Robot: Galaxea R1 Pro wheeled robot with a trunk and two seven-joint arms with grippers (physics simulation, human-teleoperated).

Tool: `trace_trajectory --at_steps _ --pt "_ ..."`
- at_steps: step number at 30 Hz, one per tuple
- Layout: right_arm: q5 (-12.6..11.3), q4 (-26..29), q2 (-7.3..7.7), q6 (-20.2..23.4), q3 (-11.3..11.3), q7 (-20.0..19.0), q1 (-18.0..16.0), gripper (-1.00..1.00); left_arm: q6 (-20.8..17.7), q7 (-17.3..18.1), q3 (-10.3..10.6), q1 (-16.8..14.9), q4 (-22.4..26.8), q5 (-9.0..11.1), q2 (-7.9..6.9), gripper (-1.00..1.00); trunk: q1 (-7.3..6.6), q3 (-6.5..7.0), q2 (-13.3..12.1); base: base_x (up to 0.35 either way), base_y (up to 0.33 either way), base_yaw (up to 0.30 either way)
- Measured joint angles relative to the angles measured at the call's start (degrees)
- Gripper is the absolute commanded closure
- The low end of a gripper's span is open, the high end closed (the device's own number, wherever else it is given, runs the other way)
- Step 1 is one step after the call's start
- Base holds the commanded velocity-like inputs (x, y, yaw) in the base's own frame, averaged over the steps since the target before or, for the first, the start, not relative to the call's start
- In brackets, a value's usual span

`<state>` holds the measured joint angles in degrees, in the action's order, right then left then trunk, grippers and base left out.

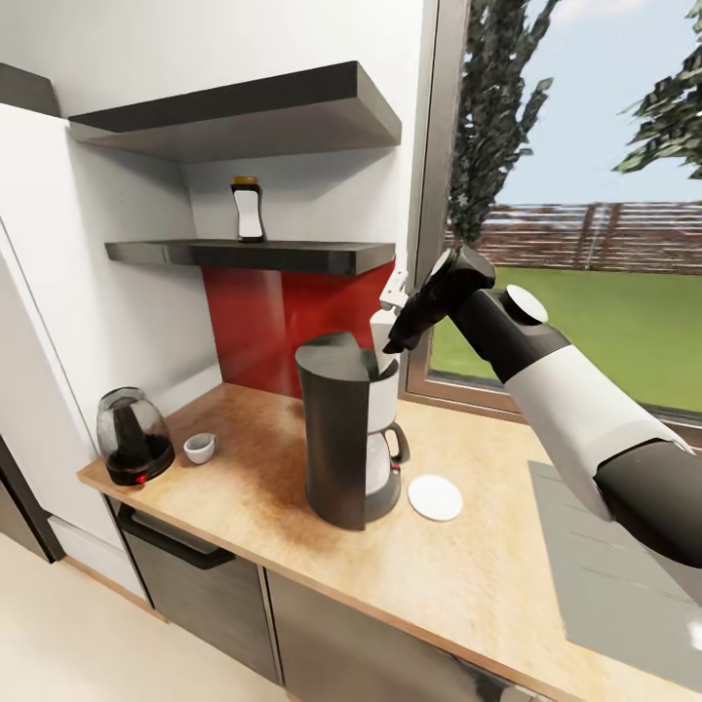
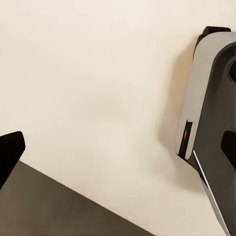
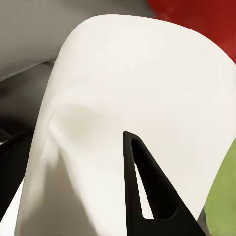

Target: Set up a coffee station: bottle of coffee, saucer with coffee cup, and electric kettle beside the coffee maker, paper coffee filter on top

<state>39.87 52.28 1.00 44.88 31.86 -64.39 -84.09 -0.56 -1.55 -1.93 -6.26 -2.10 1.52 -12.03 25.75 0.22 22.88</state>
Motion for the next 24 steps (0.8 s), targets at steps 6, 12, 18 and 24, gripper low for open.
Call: trace_trajectory --at_steps 6,12,18,24 --pt "0.0 0.0 0.00 0.0 0.0 0.0 0.0 1.00 0.0 0.0 0.0 0.0 0.0 0.0 0.07 -1.00 0.01 0.00 0.0 0.027 0.000 0.000" --pt "0.0 0.0 0.00 0.0 0.0 0.0 0.0 1.00 0.0 0.0 0.0 0.0 0.0 0.0 0.08 -1.00 0.01 0.00 0.0 0.002 0.000 0.000" --pt "0.0 0.0 0.00 0.0 0.0 0.0 0.0 1.00 0.0 0.0 0.0 0.0 0.0 0.0 0.05 -1.00 0.00 0.00 0.0 0.051 0.018 0.000" --pt "0.0 -0.1 0.00 0.0 0.0 0.0 0.0 1.00 0.0 0.0 0.0 0.0 0.0 0.0 0.07 -1.00 0.01 0.00 0.0 0.020 0.008 0.000"
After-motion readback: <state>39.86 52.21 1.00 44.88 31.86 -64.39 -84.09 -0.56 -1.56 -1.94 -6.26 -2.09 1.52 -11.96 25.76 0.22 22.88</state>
